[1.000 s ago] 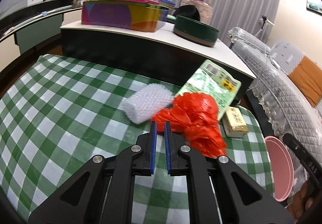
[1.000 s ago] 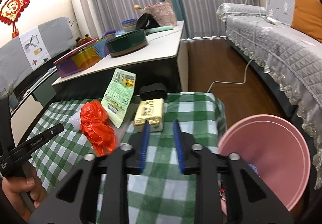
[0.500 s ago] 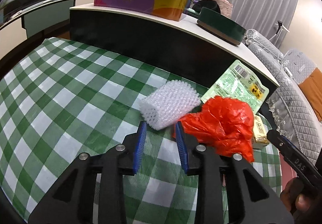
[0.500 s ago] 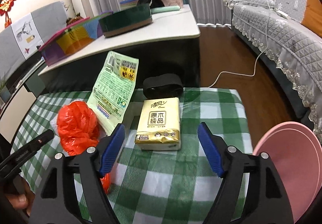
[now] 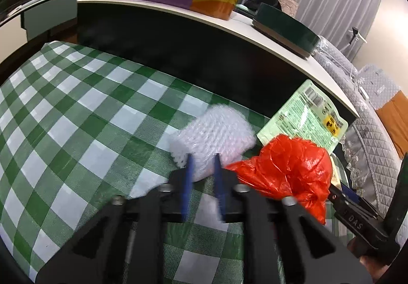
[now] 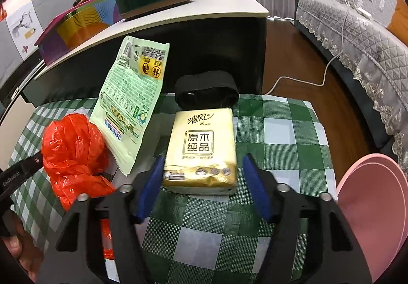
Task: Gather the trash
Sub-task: 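Grasp the white mesh sponge with the left tool while the right tool grasps the cream tissue packet, then carry the sponge with the left tool while the right tool carries the tissue packet over the pink bin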
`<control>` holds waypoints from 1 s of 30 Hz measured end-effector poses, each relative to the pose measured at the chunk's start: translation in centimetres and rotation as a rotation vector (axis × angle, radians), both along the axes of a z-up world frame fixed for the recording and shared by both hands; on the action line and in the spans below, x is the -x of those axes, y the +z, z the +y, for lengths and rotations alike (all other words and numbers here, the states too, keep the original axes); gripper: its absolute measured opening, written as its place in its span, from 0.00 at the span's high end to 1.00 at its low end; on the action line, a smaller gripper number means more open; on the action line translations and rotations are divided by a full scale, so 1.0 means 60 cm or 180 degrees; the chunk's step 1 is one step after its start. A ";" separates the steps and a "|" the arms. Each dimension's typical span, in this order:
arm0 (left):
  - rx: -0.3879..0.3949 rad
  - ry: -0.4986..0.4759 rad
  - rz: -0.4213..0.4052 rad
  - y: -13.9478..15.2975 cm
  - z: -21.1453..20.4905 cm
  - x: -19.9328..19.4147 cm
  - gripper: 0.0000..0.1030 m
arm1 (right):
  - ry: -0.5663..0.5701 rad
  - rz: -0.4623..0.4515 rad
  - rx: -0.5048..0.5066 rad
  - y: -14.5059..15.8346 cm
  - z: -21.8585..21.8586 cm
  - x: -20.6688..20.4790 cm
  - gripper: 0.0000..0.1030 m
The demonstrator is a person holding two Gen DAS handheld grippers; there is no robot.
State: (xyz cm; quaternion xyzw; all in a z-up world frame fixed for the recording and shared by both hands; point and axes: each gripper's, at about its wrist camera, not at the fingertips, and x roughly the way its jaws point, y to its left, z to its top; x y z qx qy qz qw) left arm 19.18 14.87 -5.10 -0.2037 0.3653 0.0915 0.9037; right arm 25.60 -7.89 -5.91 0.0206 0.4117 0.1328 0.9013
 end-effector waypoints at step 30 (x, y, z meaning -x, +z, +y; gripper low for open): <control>-0.0439 -0.0389 -0.0577 0.124 -0.082 0.128 0.95 | -0.0263 -0.0621 0.0096 0.142 -0.119 0.193 0.49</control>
